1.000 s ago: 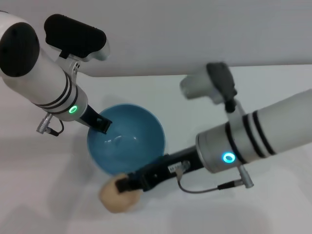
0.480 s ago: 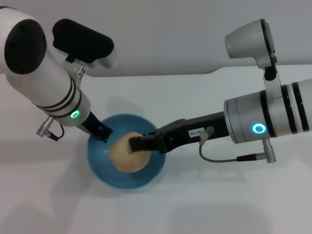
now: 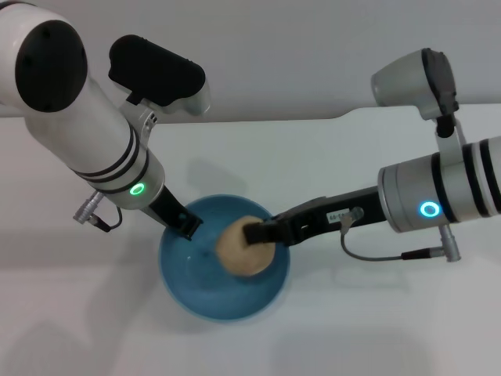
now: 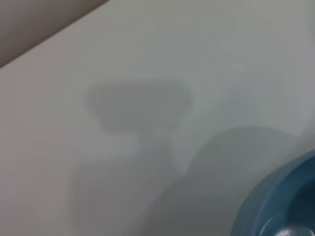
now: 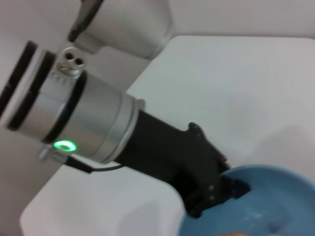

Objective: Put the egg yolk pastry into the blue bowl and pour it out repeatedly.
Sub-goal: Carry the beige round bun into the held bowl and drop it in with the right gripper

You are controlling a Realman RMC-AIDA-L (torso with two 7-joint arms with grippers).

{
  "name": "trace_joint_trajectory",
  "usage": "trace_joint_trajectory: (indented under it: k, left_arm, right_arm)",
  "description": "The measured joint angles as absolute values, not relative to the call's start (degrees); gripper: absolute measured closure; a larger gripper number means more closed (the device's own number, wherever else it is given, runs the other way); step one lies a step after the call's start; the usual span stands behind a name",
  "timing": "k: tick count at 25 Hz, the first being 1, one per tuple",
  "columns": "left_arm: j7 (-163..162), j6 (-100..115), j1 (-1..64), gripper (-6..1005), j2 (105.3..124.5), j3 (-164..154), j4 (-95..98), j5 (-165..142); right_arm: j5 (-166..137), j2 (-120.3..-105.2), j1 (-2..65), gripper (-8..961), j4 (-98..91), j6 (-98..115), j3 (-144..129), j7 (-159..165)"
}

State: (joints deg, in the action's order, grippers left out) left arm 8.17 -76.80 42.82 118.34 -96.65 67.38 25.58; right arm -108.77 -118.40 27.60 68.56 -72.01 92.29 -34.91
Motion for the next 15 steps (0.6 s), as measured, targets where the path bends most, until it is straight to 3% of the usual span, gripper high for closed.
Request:
trace_joint_trajectory:
  k: [15]
  left_arm:
    - [9.1,-77.5,42.6,1001,118.37,-97.0,67.5,29.6]
  right_arm:
    - [-109.2,-118.72,28.4,916,64.1,-71.6,94.3,-41.0]
